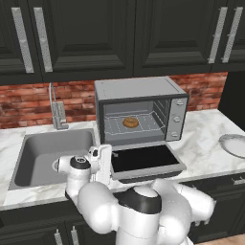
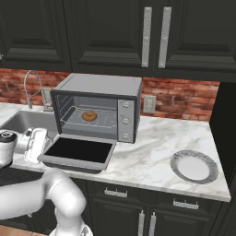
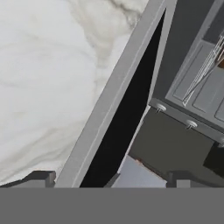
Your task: Pick up the bagel from the plate, place it on the toaster oven rack, close the door, and set the timer.
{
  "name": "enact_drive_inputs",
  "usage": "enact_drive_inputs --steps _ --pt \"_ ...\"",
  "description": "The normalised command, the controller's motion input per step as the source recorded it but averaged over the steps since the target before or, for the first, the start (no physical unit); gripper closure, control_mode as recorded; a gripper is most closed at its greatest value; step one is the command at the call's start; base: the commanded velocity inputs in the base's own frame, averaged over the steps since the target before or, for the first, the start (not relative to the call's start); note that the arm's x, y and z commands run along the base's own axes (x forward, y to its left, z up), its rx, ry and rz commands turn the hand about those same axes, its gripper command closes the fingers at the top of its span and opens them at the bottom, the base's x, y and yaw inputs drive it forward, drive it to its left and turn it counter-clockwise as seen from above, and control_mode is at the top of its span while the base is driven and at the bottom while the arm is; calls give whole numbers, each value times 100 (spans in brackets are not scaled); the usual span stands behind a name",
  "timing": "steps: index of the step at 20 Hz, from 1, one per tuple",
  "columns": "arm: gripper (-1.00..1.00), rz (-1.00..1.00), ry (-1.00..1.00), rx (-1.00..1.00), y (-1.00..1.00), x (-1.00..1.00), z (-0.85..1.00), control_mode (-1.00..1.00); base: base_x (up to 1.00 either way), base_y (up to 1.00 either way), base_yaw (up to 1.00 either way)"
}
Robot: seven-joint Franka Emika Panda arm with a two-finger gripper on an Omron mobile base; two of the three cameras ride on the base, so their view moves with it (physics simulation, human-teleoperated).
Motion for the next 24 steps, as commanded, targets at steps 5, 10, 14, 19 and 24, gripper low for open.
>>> enact_drive_inputs --steps 5,10,14,19,24 --pt "-100 25 -7 -15 -19 35 44 -100 0 0 0" --pt "-100 30 -7 -18 -19 42 52 -100 0 0 0" --pt "-100 38 -6 -19 -11 44 50 -100 0 0 0" --pt "-100 43 -2 -16 -20 53 51 -100 0 0 0" --pt "-100 43 0 -15 -22 57 58 -100 0 0 0"
